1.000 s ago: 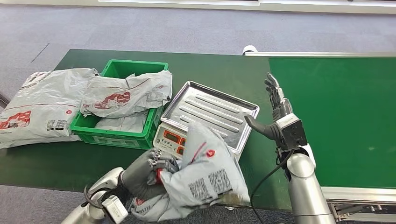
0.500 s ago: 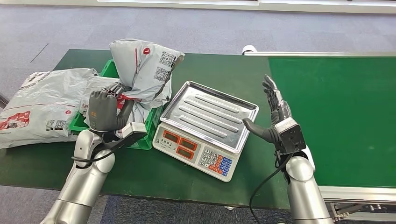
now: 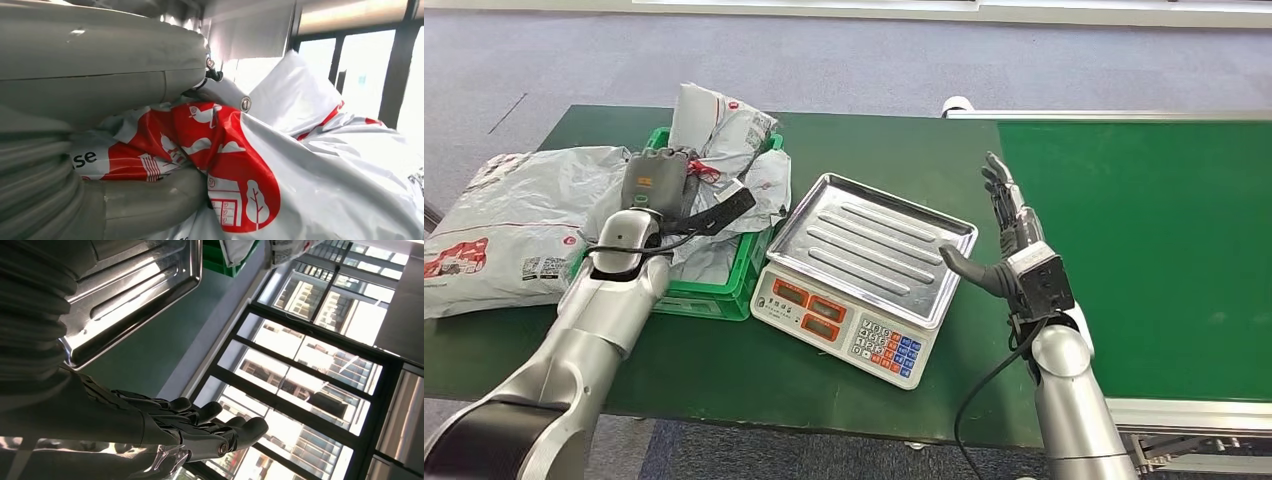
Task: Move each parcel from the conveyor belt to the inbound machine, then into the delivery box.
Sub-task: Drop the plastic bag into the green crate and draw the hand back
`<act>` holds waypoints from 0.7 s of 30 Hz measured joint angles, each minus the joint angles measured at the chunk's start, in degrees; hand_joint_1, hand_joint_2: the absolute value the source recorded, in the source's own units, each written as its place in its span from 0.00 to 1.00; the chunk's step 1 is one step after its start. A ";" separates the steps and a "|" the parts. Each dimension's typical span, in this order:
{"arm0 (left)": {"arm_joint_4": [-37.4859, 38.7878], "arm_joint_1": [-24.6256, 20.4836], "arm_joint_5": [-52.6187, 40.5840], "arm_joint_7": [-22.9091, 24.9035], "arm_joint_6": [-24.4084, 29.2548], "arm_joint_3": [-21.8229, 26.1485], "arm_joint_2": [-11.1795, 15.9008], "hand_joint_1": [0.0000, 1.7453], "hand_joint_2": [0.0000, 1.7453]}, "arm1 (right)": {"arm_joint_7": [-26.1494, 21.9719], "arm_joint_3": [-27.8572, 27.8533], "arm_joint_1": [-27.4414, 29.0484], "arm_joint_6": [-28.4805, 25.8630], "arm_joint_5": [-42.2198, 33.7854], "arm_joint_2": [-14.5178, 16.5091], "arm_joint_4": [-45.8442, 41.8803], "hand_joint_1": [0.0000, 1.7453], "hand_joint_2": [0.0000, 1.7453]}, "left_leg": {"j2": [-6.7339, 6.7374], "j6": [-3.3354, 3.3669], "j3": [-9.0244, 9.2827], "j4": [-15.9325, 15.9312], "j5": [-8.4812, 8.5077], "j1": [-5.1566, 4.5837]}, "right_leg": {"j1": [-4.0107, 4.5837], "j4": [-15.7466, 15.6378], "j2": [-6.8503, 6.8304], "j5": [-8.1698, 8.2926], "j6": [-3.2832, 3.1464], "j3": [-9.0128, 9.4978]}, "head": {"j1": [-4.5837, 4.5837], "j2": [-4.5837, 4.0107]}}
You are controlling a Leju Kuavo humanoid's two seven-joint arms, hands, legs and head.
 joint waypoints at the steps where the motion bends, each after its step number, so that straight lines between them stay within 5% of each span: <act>1: 1.79 -1.06 -0.09 0.20 -1.10 0.00 -0.19 0.84 1.00 | -0.02 0.00 -0.05 0.00 0.00 0.02 0.18 0.00 1.00 | -0.01 0.00 0.00 0.00 0.00 0.00 | 0.00 0.00 0.00 0.00 0.00 0.00 | 0.00 0.00; 3: 4.48 -2.56 -0.15 0.43 -1.97 0.00 -0.59 0.84 1.00 | -0.03 0.00 -0.13 0.01 0.01 0.08 0.47 0.00 1.00 | -0.02 0.00 -0.01 0.00 0.00 0.00 | 0.00 0.00 0.00 0.00 0.00 0.01 | 0.00 0.00; 7: 8.06 -4.37 -0.21 0.63 -2.19 0.00 -1.12 0.03 1.00 | -0.05 0.00 -0.20 0.02 0.02 0.27 0.77 0.00 1.00 | -0.03 -0.01 -0.02 0.00 0.00 0.00 | -0.01 0.00 0.00 0.00 0.01 0.00 | 0.01 0.00; 16: 12.29 -6.44 2.59 1.45 -3.10 0.12 -2.42 0.00 1.00 | 0.45 0.00 -0.50 0.10 0.49 0.42 0.92 0.00 1.00 | -0.07 0.00 -0.03 0.00 0.00 0.00 | -0.01 0.00 -0.03 -0.01 0.01 0.03 | 0.00 0.00; 21: 12.79 -6.18 6.88 -2.74 5.62 1.24 -2.82 0.00 1.00 | 0.83 0.00 -0.96 0.14 0.69 0.42 0.92 0.00 1.00 | -0.07 0.00 -0.03 0.00 0.01 0.00 | -0.01 0.00 -0.03 0.01 0.03 0.03 | 0.00 0.00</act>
